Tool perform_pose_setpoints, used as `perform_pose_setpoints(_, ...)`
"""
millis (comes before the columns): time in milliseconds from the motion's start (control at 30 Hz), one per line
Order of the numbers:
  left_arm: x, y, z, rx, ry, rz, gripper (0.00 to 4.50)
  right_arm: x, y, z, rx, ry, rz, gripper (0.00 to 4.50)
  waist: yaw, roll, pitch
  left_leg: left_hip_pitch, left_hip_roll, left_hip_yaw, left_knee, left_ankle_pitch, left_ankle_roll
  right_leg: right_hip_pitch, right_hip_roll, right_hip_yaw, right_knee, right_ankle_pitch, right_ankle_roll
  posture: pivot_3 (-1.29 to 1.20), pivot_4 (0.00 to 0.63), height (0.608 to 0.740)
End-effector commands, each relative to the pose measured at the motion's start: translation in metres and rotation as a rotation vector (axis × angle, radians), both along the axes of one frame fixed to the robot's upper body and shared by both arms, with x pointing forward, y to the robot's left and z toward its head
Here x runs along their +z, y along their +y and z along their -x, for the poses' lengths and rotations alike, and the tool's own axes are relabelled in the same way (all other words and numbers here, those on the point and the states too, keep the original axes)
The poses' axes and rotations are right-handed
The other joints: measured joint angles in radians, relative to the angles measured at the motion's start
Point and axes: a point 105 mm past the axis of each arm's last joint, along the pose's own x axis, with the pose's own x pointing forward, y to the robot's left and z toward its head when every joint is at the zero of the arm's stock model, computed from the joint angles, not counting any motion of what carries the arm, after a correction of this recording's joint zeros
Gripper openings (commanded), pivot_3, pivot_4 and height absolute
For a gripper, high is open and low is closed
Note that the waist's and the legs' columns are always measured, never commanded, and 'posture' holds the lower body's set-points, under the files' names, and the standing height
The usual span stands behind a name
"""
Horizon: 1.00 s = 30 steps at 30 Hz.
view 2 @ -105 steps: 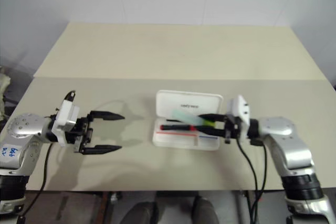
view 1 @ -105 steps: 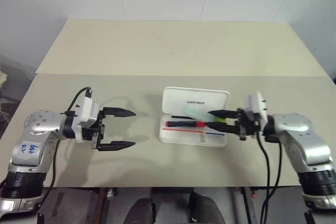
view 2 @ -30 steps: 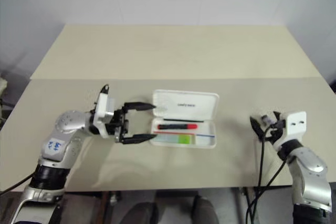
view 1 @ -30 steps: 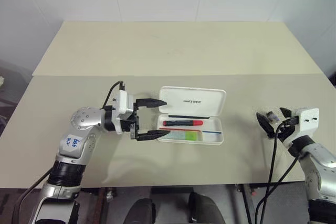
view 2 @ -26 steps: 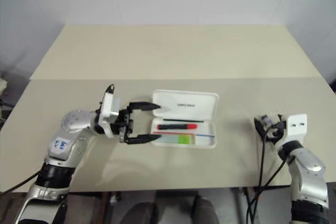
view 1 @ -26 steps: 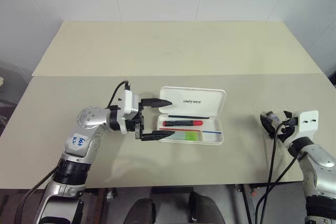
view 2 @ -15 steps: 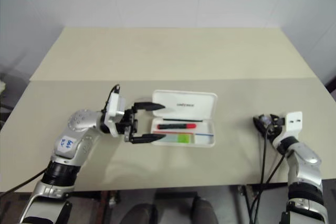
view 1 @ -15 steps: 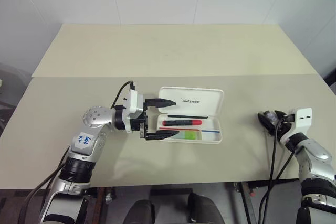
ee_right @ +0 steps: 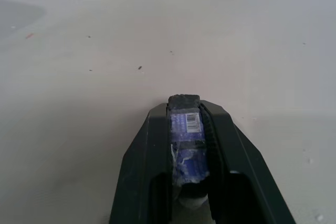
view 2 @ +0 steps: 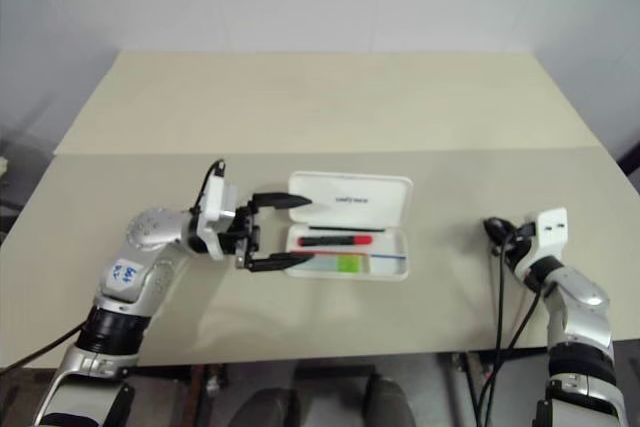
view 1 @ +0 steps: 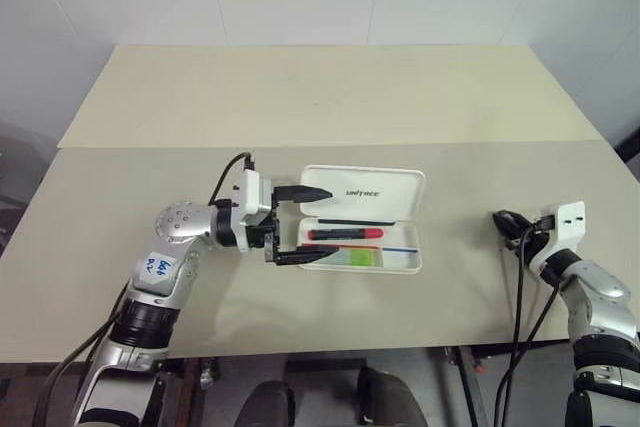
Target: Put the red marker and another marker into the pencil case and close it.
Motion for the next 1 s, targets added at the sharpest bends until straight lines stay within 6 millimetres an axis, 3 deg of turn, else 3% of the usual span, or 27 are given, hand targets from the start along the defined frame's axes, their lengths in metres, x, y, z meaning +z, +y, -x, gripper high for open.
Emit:
perform_pose_setpoints(33,0.009,0.002,0.002,-0.002,-0.047,0.011,4.50,0.029,0.029,-0.001,0.184,-0.080,0.028,0.42,0.000,0.004,0.002,0.000,0.000,0.000,-0.001,0.000,0.000,-0.001,0.000,0.000,0.000,0.000,0.000,0.00,0.150,0.740)
perform_pose_setpoints(167,0.008,0.003,0.002,0.000,-0.044,0.010,4.50,0.047,0.069,0.011,0.422,-0.108,0.018,0.42,0.001,0.005,0.002,-0.002,0.001,0.001,-0.003,0.000,0.000,-0.004,0.001,-0.001,0.000,0.000,0.000,0.00,0.150,0.740)
perform_pose_setpoints(333,0.003,0.010,0.004,0.014,-0.036,-0.006,4.50,0.065,0.123,0.040,0.754,-0.107,0.039,0.42,0.010,0.006,0.002,-0.003,0.001,0.001,-0.003,0.000,-0.001,-0.005,0.001,-0.003,0.000,0.000,0.000,0.00,0.150,0.740)
perform_pose_setpoints(533,-0.005,0.021,0.009,0.030,-0.029,-0.055,4.50,0.067,0.158,0.059,0.960,-0.046,0.107,0.42,0.022,0.005,0.002,-0.003,0.001,0.001,-0.003,-0.002,0.000,-0.006,0.001,-0.003,0.000,0.000,0.000,0.00,0.150,0.740)
perform_pose_setpoints(733,-0.007,0.024,0.013,0.039,-0.022,-0.056,4.50,0.053,0.164,0.068,1.041,0.025,0.145,0.42,0.028,0.005,0.002,-0.004,0.000,0.001,-0.002,-0.002,0.000,-0.006,0.000,-0.003,0.000,0.000,0.000,0.00,0.150,0.740)
perform_pose_setpoints(1000,-0.007,0.023,0.014,0.044,-0.022,-0.051,4.50,0.038,0.164,0.062,1.048,0.057,0.145,0.42,0.025,0.005,0.002,-0.004,0.001,0.002,-0.003,-0.002,0.000,-0.007,0.001,-0.004,0.000,0.000,0.000,0.00,0.150,0.740)
